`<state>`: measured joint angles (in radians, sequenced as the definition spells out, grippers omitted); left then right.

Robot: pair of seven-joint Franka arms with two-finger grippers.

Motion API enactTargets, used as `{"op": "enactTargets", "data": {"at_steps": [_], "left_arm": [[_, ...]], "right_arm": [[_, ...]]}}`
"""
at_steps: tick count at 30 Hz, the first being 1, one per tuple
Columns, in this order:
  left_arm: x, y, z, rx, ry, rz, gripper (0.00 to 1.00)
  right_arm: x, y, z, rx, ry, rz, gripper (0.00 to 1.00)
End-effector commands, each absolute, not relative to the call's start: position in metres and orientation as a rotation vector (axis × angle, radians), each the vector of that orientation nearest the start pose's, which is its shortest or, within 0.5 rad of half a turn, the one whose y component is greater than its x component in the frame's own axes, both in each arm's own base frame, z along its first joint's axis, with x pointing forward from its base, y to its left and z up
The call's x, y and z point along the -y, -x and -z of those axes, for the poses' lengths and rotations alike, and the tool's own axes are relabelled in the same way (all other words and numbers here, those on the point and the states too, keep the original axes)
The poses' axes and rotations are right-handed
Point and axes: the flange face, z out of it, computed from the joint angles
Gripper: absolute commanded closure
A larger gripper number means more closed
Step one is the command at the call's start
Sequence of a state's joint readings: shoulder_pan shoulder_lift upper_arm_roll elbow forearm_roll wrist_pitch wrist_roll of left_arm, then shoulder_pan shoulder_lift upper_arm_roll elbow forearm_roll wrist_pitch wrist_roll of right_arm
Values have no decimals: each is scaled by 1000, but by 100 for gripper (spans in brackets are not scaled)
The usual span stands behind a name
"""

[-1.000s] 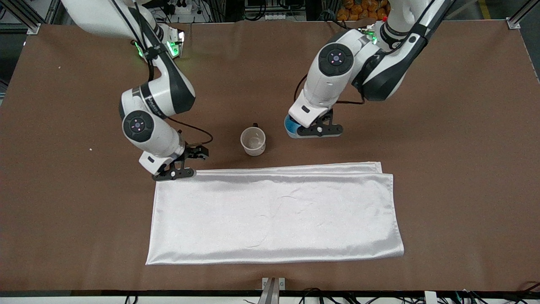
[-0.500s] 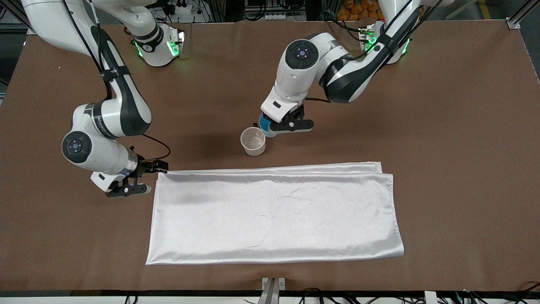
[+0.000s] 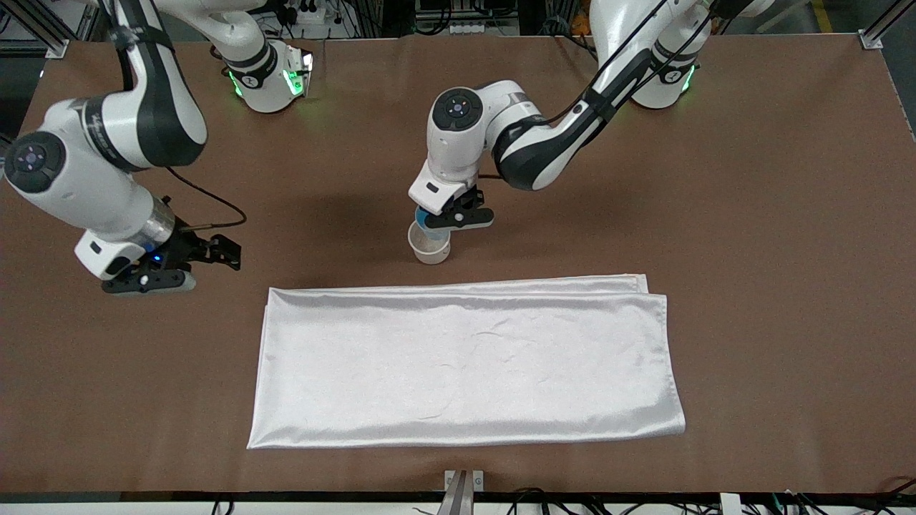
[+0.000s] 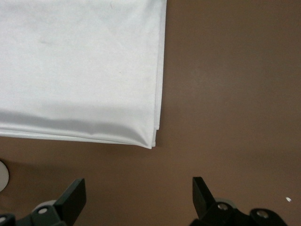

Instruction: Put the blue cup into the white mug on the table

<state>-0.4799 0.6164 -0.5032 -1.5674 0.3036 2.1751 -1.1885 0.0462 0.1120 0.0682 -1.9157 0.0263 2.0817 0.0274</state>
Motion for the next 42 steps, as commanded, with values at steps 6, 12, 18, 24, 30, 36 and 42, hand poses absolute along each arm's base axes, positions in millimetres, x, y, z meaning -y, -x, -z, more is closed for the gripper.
{"op": "enactTargets", "data": {"at_steps": [6,12,18,24,30,36,42], "left_arm": [[566,-445,-310,267,3201,77,100],[564,-447,-305,276,3194,71,100],[562,-450,-303,277,3196,81,0],[561,-454,-314,282,3207,103,0],[548,-472,-350,308,3226,183,0],[510,-509,-392,285,3240,283,0],[462,-543,-434,313,3230,347,0]], "right_arm": [[-66,-548,-511,23,3159,84,0],[-73,-549,-549,42,3162,72,0],[-77,-549,-553,125,3247,103,0],[-80,-552,-558,122,3250,130,0],[-77,-555,-565,94,3241,148,0],[-78,-557,-576,81,3227,170,0],[-73,-552,-599,12,3160,99,0]]}}
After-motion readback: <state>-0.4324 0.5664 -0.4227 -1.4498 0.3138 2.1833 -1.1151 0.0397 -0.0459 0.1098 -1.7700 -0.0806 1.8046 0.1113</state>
